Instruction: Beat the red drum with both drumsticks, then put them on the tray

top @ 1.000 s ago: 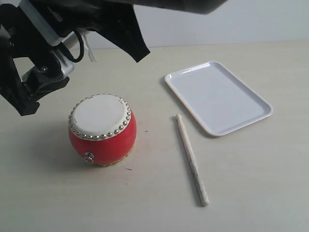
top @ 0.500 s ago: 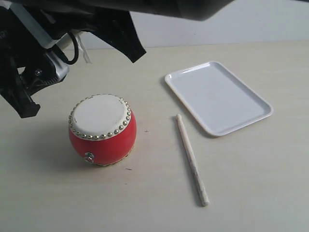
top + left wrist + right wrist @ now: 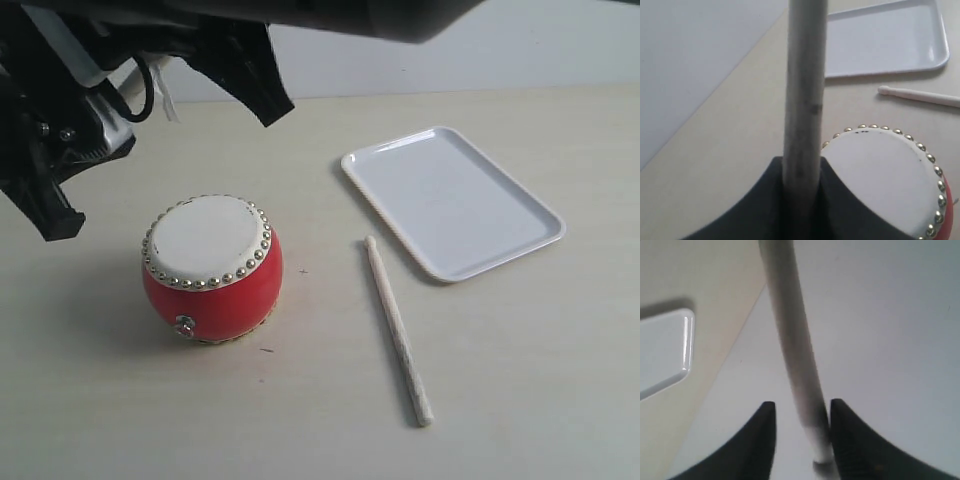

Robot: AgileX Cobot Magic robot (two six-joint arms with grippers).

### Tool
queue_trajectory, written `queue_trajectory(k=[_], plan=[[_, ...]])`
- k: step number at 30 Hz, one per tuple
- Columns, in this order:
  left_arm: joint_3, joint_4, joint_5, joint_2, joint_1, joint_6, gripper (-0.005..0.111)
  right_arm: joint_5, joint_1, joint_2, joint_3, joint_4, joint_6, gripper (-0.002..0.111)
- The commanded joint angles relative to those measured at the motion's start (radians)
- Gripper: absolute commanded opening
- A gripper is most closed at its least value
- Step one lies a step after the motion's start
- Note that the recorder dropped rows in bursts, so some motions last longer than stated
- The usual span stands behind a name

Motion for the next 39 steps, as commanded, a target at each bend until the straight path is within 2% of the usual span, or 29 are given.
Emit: queue_trajectory(k=[1, 3, 5, 8, 12, 16, 22, 26, 29, 31, 33, 39], plan=[[-0.022, -0.050, 0.176, 0.000, -0.001, -0.119, 0.000, 0.003, 0.000, -0.022, 0.003, -0.065, 0.128, 0.069], [-0.025, -0.050, 0.304, 0.000, 0.007, -0.201, 0.000, 0.003, -0.014, -0.058, 0.003, -0.073, 0.204, 0.066], [-0.025, -0.050, 0.348, 0.000, 0.023, -0.246, 0.000, 0.003, -0.035, -0.096, 0.003, -0.045, 0.286, 0.061], [-0.028, -0.052, 0.329, 0.000, 0.055, -0.283, 0.000, 0.003, -0.083, -0.183, 0.003, 0.115, 0.391, 0.055], [-0.037, -0.053, 0.297, 0.000, 0.081, -0.395, 0.000, 0.003, -0.218, -0.298, 0.009, 0.468, 0.419, 0.054], [-0.041, -0.051, 0.245, 0.000, 0.090, -0.470, 0.000, 0.003, -0.343, -0.362, 0.037, 0.633, 0.577, 0.054], [-0.041, 0.007, 0.239, -0.018, 0.090, -0.562, 0.000, 0.003, -0.415, -0.383, 0.129, 0.732, 0.881, 0.054], [-0.037, 0.007, 0.211, -0.059, 0.090, -0.603, 0.000, 0.003, -0.417, -0.379, 0.262, 0.766, 0.968, 0.054], [-0.030, 0.007, 0.158, -0.090, 0.090, -0.606, 0.000, 0.003, -0.417, -0.379, 0.386, 0.706, 1.046, 0.054], [-0.030, 0.007, 0.151, -0.105, 0.090, -0.606, 0.000, -0.013, -0.440, -0.374, 0.463, 0.633, 1.172, 0.054], [-0.026, 0.007, 0.148, -0.118, 0.090, -0.606, 0.000, -0.050, -0.488, -0.359, 0.501, 0.690, 1.166, 0.054], [-0.013, 0.007, 0.152, -0.134, 0.090, -0.604, 0.000, -0.068, -0.702, -0.276, 0.509, 0.871, 0.951, 0.054]])
